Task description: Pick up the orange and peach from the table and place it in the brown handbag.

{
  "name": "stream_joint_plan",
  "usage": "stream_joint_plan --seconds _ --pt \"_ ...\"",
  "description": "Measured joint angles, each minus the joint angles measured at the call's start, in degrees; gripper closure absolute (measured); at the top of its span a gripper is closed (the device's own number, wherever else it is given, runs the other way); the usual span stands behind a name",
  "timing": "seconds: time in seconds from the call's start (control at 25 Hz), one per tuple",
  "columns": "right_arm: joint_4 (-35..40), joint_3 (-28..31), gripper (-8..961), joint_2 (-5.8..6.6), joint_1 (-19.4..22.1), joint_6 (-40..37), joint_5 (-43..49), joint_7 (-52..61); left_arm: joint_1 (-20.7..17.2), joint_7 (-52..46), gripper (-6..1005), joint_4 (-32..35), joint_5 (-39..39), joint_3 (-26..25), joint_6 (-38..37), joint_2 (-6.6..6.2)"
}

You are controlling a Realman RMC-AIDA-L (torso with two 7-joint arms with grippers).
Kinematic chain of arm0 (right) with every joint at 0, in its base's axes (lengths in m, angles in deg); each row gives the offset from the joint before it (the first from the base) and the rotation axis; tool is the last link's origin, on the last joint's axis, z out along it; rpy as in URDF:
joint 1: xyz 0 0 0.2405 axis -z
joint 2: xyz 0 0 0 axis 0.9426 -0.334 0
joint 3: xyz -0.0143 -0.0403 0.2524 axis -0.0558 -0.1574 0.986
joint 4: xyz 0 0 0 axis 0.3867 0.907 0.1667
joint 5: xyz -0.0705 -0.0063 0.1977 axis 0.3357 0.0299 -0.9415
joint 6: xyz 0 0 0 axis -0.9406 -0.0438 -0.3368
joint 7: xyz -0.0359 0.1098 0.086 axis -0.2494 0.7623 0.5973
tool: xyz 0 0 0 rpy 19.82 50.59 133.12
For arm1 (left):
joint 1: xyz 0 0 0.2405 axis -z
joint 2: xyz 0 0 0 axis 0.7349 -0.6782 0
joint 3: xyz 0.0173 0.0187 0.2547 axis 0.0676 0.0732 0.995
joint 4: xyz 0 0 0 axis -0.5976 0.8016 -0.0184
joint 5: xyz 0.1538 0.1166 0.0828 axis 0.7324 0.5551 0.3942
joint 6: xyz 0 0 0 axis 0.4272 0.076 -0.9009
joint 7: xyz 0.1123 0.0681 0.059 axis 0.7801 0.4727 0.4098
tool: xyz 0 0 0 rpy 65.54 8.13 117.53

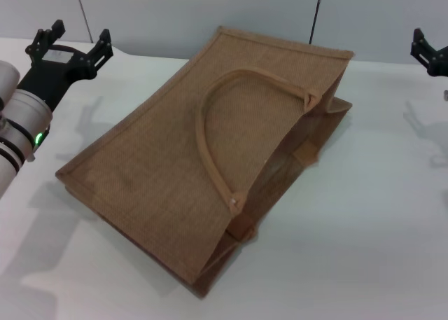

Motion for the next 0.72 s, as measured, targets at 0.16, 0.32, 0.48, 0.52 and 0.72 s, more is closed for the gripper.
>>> stream_joint_plan --seconds 0.16,0.32,0.48,0.52,0.72 --pt "-0.05 1.24 89 -0.11 -0.32 1.07 -0.04 0.02 0.49 -0.02 120 -1.08 -0.04 -1.32 -0.59 -0.07" --pt "-0.17 1.27 90 -0.1 -0.33 1.14 -0.04 0.03 1.46 0.02 120 -2.79 -0.07 -2.27 -0.66 -0.18" --pt "-0.59 1.27 90 -0.11 -0.47 1.17 -0.04 0.03 1.56 0.04 120 -2.93 -0.08 -2.42 -0.72 -0.18" --pt "-0.83 1.26 90 -0.13 -0.63 1.17 -0.04 0.03 1.62 0.04 120 -2.93 -0.08 -2.42 -0.73 -0.18" --pt "-1.69 1.25 89 -0.19 -1.4 1.33 -0.04 0.03 1.82 0.07 120 -3.07 -0.08 -2.45 -1.33 -0.18"
